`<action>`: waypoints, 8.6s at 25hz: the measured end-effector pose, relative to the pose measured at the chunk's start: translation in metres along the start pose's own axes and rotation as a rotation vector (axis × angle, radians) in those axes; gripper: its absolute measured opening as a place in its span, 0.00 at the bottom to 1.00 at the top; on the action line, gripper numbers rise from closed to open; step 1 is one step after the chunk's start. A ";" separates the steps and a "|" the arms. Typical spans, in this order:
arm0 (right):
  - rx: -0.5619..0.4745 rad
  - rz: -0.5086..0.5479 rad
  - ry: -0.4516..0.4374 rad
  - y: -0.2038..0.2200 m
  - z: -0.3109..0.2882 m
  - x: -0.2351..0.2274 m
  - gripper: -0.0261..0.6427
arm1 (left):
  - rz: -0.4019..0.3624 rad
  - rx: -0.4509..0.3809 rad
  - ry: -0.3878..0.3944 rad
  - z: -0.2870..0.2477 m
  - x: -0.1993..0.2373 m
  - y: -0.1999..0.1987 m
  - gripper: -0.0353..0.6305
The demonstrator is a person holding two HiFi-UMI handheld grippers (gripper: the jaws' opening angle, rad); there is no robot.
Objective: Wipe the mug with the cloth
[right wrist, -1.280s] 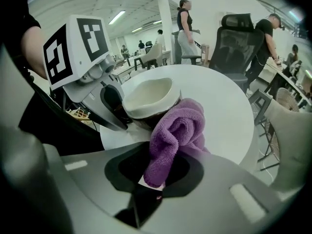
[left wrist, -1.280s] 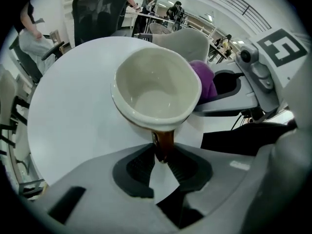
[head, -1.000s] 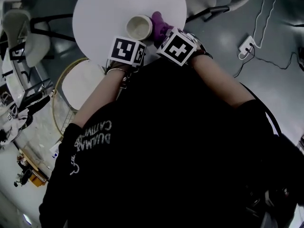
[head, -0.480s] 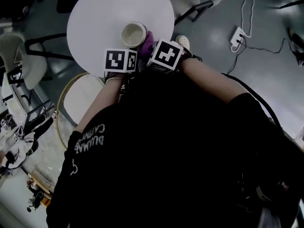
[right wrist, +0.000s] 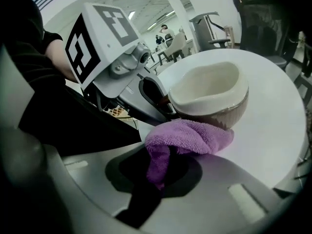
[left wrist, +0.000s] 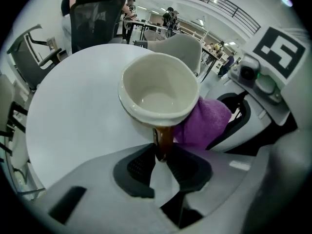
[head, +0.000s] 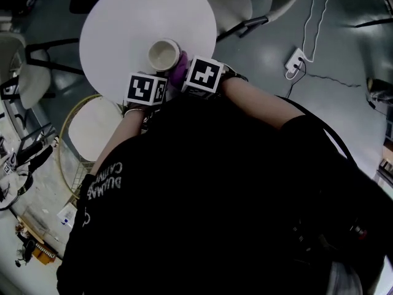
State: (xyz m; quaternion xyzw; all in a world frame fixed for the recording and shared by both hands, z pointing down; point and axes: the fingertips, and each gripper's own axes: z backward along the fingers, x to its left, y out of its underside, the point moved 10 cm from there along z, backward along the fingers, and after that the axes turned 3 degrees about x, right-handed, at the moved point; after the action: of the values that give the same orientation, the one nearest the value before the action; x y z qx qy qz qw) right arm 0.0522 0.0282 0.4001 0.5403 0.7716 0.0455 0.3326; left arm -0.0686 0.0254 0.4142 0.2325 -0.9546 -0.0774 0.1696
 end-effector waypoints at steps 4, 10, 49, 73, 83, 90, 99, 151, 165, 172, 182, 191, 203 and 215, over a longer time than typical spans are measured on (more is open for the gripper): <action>0.099 -0.011 -0.126 0.003 0.011 -0.024 0.12 | -0.004 0.014 -0.013 0.001 0.004 0.001 0.16; 0.193 -0.022 -0.214 0.016 0.035 -0.074 0.12 | 0.011 -0.010 -0.021 0.007 0.000 -0.001 0.16; 0.290 0.189 -0.055 -0.115 0.040 -0.184 0.06 | 0.081 0.086 -0.147 0.000 0.002 -0.018 0.16; 0.036 0.204 -0.002 -0.145 0.029 -0.179 0.06 | 0.005 0.165 -0.214 -0.001 0.000 -0.024 0.16; 0.034 0.254 0.001 -0.152 0.022 -0.178 0.06 | -0.090 0.200 -0.256 0.003 0.001 -0.026 0.15; 0.030 0.298 0.009 -0.161 0.014 -0.171 0.06 | -0.111 0.210 -0.273 0.005 0.003 -0.025 0.15; 0.081 0.412 0.002 -0.181 -0.004 -0.159 0.06 | -0.149 0.227 -0.295 0.009 0.007 -0.023 0.15; -0.523 -0.551 -0.789 -0.210 0.091 -0.129 0.06 | 0.275 -0.016 -0.345 0.021 -0.007 -0.010 0.18; -1.081 -0.641 -0.586 -0.124 0.177 -0.087 0.06 | 0.092 -0.161 -0.208 0.044 -0.007 0.038 0.17; -1.316 -0.534 -0.417 -0.115 0.218 -0.031 0.06 | 0.085 -0.271 -0.182 0.067 0.023 0.057 0.13; -1.387 -0.382 -0.307 -0.058 0.246 0.090 0.06 | 0.168 -0.468 -0.213 0.106 0.017 0.094 0.05; -1.306 -0.188 -0.381 -0.006 0.283 0.175 0.06 | 0.313 -0.983 -0.024 0.230 -0.085 0.125 0.05; -1.132 -0.141 -0.296 0.207 0.333 0.281 0.06 | 0.078 -1.112 -0.052 0.228 -0.391 0.163 0.06; -1.056 -0.081 -0.230 0.261 0.341 0.291 0.06 | 0.180 -1.034 -0.177 0.212 -0.459 0.220 0.06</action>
State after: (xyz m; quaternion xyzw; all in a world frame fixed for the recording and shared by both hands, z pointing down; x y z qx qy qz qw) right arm 0.3972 0.2889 0.1135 0.2709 0.6226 0.3549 0.6426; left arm 0.1456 0.4497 0.1348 0.0284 -0.8188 -0.5422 0.1866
